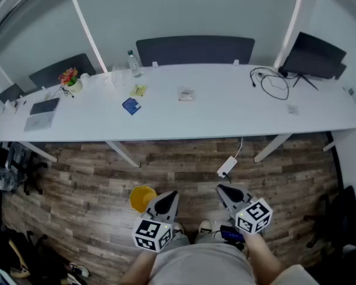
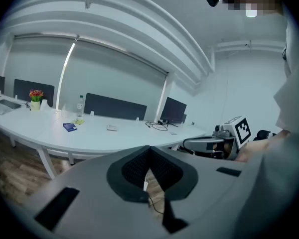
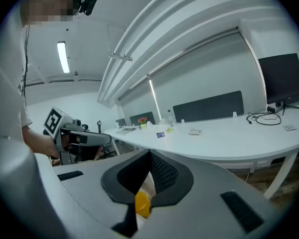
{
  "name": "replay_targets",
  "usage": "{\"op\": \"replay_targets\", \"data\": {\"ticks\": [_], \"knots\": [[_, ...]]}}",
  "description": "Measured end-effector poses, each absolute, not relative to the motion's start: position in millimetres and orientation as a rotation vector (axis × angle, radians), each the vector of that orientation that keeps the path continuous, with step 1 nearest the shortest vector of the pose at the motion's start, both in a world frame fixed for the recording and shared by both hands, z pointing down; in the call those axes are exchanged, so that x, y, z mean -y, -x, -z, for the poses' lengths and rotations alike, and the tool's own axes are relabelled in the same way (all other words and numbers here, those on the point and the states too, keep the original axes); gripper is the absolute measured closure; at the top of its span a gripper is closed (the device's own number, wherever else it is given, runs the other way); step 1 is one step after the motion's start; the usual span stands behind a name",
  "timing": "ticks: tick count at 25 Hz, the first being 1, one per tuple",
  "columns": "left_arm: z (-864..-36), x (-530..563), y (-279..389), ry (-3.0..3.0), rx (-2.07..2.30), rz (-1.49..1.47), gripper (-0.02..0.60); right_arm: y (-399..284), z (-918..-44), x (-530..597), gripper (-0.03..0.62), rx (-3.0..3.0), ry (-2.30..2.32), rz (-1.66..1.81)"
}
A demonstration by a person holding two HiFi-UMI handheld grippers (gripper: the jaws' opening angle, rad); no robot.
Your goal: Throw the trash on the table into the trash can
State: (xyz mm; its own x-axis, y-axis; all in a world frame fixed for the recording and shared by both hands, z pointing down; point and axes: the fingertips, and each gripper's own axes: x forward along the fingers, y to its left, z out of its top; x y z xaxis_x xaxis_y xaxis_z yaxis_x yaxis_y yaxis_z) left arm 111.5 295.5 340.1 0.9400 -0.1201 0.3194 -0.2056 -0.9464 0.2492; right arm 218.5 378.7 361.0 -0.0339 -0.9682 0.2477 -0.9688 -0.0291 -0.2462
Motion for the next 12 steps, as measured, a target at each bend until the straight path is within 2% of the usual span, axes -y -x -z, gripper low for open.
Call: {"op": "replay_targets", "data": {"ticks": [12], "knots": [[-335.0,-274.9,-103.3,-2.810,0.245,-0.417,0.581,-215.1,-361.8,-367.5,0.563,2.186,-2.173,-0.558]]}}
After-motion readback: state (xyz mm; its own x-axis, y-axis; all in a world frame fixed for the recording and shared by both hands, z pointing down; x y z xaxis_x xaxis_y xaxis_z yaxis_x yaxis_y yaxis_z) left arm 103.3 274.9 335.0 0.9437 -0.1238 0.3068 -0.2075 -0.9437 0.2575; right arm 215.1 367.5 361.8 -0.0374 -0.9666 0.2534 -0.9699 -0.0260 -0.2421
